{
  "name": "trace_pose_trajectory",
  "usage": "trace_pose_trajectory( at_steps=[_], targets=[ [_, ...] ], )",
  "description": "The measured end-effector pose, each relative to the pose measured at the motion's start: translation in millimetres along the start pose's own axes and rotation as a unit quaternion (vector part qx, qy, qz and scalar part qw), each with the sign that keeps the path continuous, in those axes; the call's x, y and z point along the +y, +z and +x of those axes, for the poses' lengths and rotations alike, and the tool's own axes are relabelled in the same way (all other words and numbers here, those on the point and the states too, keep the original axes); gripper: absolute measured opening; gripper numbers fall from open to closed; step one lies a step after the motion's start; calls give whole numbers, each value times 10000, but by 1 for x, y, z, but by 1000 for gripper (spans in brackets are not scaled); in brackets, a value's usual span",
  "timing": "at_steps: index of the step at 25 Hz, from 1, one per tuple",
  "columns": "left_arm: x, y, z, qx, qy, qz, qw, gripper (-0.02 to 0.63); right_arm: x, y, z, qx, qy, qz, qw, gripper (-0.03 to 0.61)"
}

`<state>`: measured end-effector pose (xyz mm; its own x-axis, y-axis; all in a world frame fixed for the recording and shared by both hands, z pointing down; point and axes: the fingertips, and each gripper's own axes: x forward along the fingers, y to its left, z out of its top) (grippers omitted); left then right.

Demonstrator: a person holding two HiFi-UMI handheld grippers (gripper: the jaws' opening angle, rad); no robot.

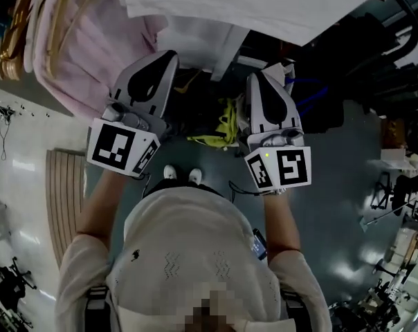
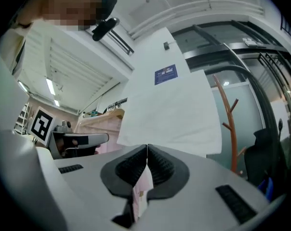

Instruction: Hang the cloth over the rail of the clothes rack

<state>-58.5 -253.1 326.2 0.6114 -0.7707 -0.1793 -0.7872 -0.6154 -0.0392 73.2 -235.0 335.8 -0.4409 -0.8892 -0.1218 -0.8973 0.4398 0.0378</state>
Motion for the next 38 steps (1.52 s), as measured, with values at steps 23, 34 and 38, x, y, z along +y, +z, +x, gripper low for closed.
trace_pose_trajectory(
  at_steps=[23,34,38],
  targets=[
    [-95,-143,-76,1066,41,-759,9914,14,66,-127,-57,989,111,750,9922,20],
    [-100,-136,-72,934,124,-777,9925,12,68,-126,-67,892,203,746,9930,18],
    [-112,-135,-73,956,-77,-763,9925,14,87,-125,-69,969,780,711,9897,20]
  ],
)
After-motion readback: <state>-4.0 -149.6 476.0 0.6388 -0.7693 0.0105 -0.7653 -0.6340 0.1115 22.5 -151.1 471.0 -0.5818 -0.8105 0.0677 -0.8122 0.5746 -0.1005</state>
